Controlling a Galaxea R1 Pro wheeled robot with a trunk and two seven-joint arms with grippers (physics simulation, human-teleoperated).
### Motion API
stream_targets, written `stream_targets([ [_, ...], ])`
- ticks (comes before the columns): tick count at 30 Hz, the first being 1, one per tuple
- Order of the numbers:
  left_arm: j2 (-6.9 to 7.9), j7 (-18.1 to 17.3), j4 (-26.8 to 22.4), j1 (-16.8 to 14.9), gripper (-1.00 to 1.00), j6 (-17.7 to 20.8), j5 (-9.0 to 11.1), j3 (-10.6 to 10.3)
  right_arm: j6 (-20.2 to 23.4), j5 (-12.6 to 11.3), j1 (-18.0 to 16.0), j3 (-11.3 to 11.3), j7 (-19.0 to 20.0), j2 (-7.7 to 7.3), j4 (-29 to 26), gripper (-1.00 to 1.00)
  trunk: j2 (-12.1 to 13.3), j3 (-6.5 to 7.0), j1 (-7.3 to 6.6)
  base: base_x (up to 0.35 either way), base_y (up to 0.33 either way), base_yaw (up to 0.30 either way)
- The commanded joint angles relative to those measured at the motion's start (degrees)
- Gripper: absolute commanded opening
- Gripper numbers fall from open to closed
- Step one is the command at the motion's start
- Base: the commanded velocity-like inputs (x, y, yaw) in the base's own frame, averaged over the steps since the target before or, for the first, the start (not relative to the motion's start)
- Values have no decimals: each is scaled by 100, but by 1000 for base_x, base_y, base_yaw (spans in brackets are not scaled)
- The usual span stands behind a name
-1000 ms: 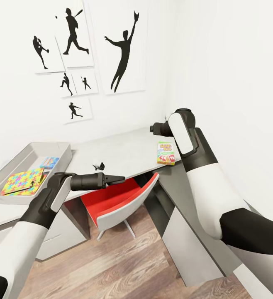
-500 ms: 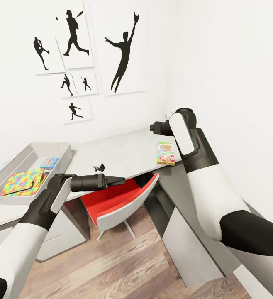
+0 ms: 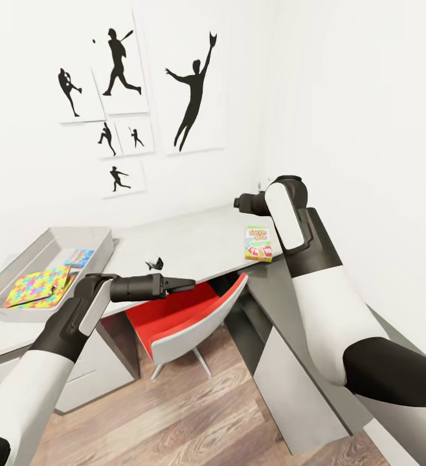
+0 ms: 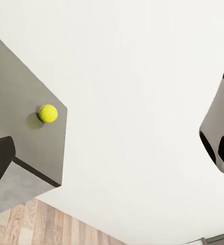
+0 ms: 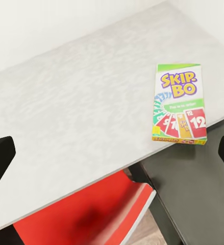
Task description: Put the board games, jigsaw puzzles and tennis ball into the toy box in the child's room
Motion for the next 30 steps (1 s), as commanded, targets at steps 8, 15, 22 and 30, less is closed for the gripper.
stream_targets([
  [8, 52, -7, 0, 61, 100, 25, 16, -10, 11, -55, -4, 5, -54, 0, -5, 100, -11, 65, 4, 0, 0, 0],
  [15, 135, -7, 0, 84, 100, 24, 20, -16, 11, -55, 24, 5, -51, 0, -13, 100, -11, 132, 4, 0, 0, 0],
  [22, 164, -13, 0, 95, 100, 24, 20, -19, 11, -55, 65, 5, -52, 0, -11, 100, -11, 198, 4, 0, 0, 0],
  [30, 168, -9, 0, 157, 100, 3, 20, -19, 11, -57, 74, 5, -51, 0, -13, 100, -11, 275, 4, 0, 0, 0],
])
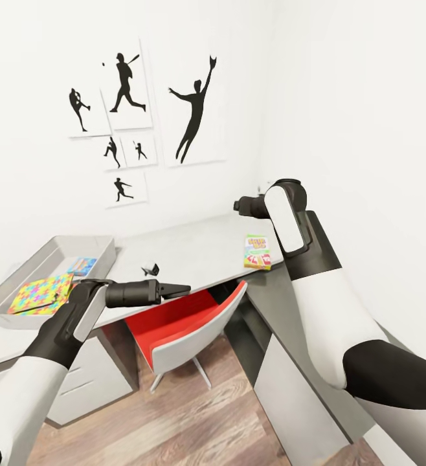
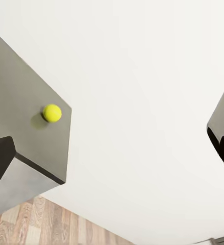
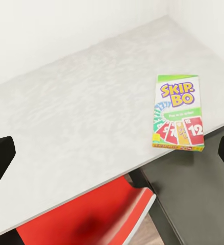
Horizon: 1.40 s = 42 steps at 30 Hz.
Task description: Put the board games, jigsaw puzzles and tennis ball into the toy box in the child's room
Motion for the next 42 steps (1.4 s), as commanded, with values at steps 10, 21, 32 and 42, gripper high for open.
stream_targets([
  [10, 9, -57, -17, 174, 100, -203, 18, 13, 17, -60, 54, 5, -64, 0, -43, 100, -11, 84, 4, 0, 0, 0],
  [21, 14, -78, -43, 458, 100, -389, 23, 37, 17, -63, 447, 5, -83, 0, -842, 100, -11, 189, 4, 0, 0, 0],
  [32, 3, -62, -65, 656, 100, -477, 19, 16, 17, -64, 829, 17, -88, 0, -1504, 100, -11, 285, 4, 0, 0, 0],
  [42, 11, -58, -62, 777, 100, -533, 16, 25, 11, -45, 1128, 33, -97, 0, -1623, 100, -11, 295, 4, 0, 0, 0],
])
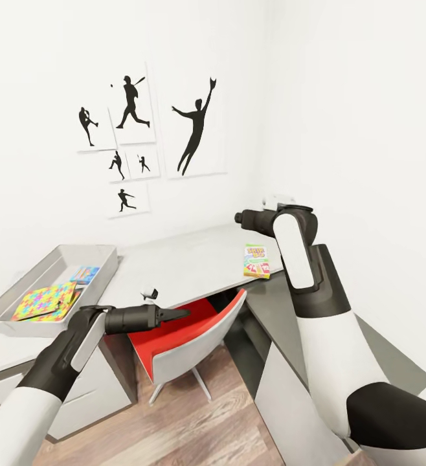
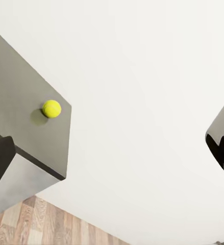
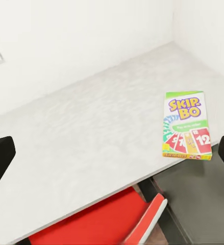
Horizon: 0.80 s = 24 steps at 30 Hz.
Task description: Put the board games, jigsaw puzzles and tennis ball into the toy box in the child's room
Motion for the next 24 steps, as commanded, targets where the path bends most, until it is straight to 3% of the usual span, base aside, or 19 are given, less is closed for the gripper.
stream_targets([
  [1, 6, 3, 0, -4, 100, 39, 29, -12, 12, -54, 6, 3, -58, 1, -2, 100, -13, -12, 4, 0, 0, 0],
  [12, 15, 18, 0, 12, 100, 36, 27, -3, 10, -53, 128, 9, -52, 1, -8, 100, -13, -7, 4, 0, 108, -13],
  [24, 220, -14, 0, 42, 100, -88, 29, -13, 5, -52, 134, 5, -61, 1, 16, 100, -13, 66, 4, -1, 73, -187],
])
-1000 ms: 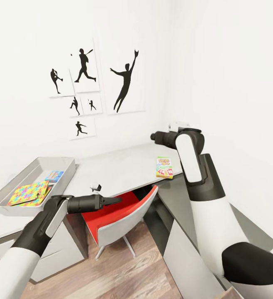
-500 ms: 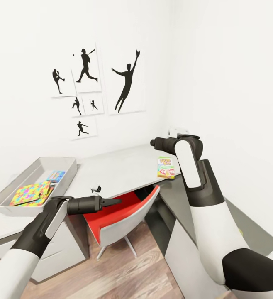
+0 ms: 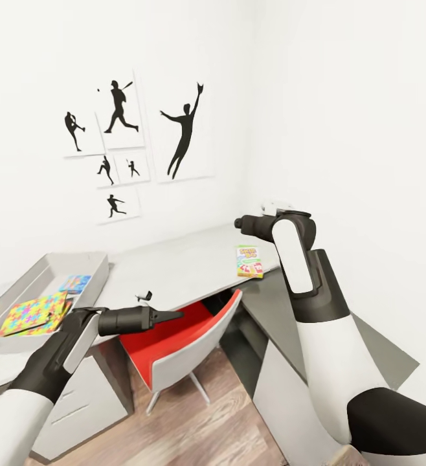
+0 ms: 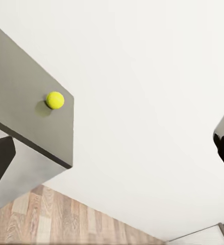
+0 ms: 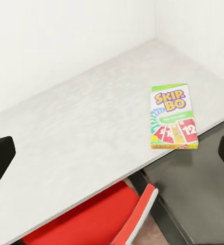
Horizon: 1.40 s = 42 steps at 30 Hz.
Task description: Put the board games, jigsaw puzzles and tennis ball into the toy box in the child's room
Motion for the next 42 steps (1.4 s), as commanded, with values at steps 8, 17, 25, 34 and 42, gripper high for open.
stream_targets([
  [8, 24, 1, -2, 34, 100, 24, 33, -12, 13, -51, -8, 1, -61, 2, 17, 100, -12, 43, 4, -8, 45, -208],
  [17, 50, 0, -2, 39, 100, 24, 32, -10, 13, -53, -8, 1, -51, 2, 25, 100, -12, 105, 4, -182, 105, -209],
  [25, 51, 0, -2, 88, 100, 23, 32, -4, 5, -51, 0, 1, -40, 2, 32, 100, -12, 161, 4, -187, 165, -209],
  [34, 52, 3, -2, 113, 100, -14, 32, -1, 11, -53, 9, -5, -39, 2, 36, 100, -12, 224, 4, -90, 101, -209],
  [42, 51, 0, -2, 122, 100, -53, 32, -3, 13, -58, 78, -12, -39, 2, 37, 100, -12, 279, 4, -20, 171, -209],
])
